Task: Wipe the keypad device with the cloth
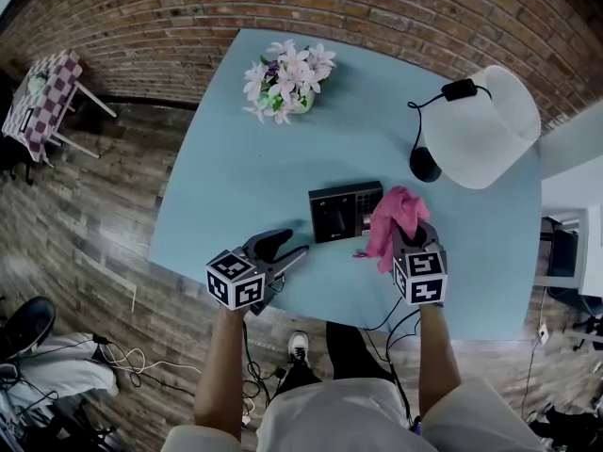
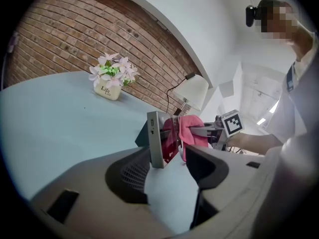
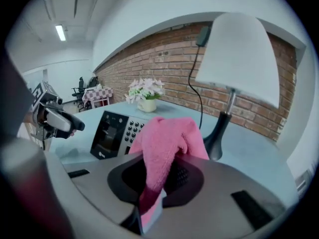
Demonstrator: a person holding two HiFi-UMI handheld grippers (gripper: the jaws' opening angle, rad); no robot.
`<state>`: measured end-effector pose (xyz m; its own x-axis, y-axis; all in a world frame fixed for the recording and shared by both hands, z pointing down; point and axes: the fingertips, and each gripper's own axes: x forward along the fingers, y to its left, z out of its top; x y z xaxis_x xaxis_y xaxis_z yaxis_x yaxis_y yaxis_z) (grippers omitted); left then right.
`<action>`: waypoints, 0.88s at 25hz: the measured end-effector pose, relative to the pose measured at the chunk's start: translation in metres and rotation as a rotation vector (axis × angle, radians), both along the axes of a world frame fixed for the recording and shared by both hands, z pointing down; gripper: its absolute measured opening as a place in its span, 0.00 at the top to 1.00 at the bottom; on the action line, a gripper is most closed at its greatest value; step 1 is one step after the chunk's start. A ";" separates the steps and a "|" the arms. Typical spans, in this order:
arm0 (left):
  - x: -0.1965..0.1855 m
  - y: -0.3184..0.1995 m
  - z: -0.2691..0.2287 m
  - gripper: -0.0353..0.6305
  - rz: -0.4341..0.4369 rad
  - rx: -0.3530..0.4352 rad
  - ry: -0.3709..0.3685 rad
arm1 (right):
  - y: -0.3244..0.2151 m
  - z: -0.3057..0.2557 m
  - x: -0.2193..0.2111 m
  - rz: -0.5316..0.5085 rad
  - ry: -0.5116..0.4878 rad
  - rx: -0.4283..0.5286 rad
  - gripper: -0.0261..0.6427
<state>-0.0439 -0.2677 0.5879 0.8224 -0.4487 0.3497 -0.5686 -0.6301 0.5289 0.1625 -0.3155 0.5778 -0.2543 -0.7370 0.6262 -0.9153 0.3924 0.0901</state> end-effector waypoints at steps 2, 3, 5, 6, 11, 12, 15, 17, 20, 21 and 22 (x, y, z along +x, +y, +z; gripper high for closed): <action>-0.006 0.003 -0.003 0.56 -0.012 0.007 -0.006 | -0.002 -0.021 -0.023 -0.060 0.019 0.062 0.88; -0.010 0.004 -0.004 0.56 -0.019 0.009 -0.009 | -0.003 -0.029 -0.039 -0.098 0.031 0.088 0.87; -0.016 0.008 -0.007 0.56 -0.033 0.011 -0.011 | -0.005 -0.040 -0.070 -0.172 0.054 0.125 0.87; -0.018 0.010 -0.008 0.56 -0.039 0.011 -0.012 | -0.006 -0.042 -0.084 -0.207 0.062 0.135 0.87; -0.030 0.023 -0.012 0.56 -0.060 0.016 -0.020 | 0.000 -0.027 -0.143 -0.349 0.079 0.135 0.87; -0.033 0.026 -0.012 0.56 -0.064 0.015 -0.023 | 0.003 -0.022 -0.152 -0.376 0.084 0.127 0.87; -0.040 0.032 -0.009 0.56 -0.075 0.008 -0.033 | 0.017 -0.001 -0.176 -0.451 0.111 0.087 0.87; -0.043 0.035 -0.007 0.56 -0.081 0.003 -0.036 | 0.025 0.012 -0.184 -0.469 0.128 0.053 0.87; -0.046 0.037 -0.007 0.56 -0.082 -0.001 -0.039 | 0.032 0.025 -0.181 -0.450 0.129 0.014 0.87; -0.046 0.037 -0.006 0.56 -0.081 -0.001 -0.041 | 0.033 0.028 -0.177 -0.440 0.131 0.008 0.87; -0.047 0.037 -0.006 0.56 -0.081 -0.002 -0.042 | 0.033 0.030 -0.172 -0.432 0.136 0.004 0.87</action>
<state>-0.0909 -0.2306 0.5818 0.7682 -0.5124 0.3838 -0.6392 -0.5803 0.5047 -0.0099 -0.2822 0.6076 -0.4548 -0.5835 0.6728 -0.6475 0.7353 0.2001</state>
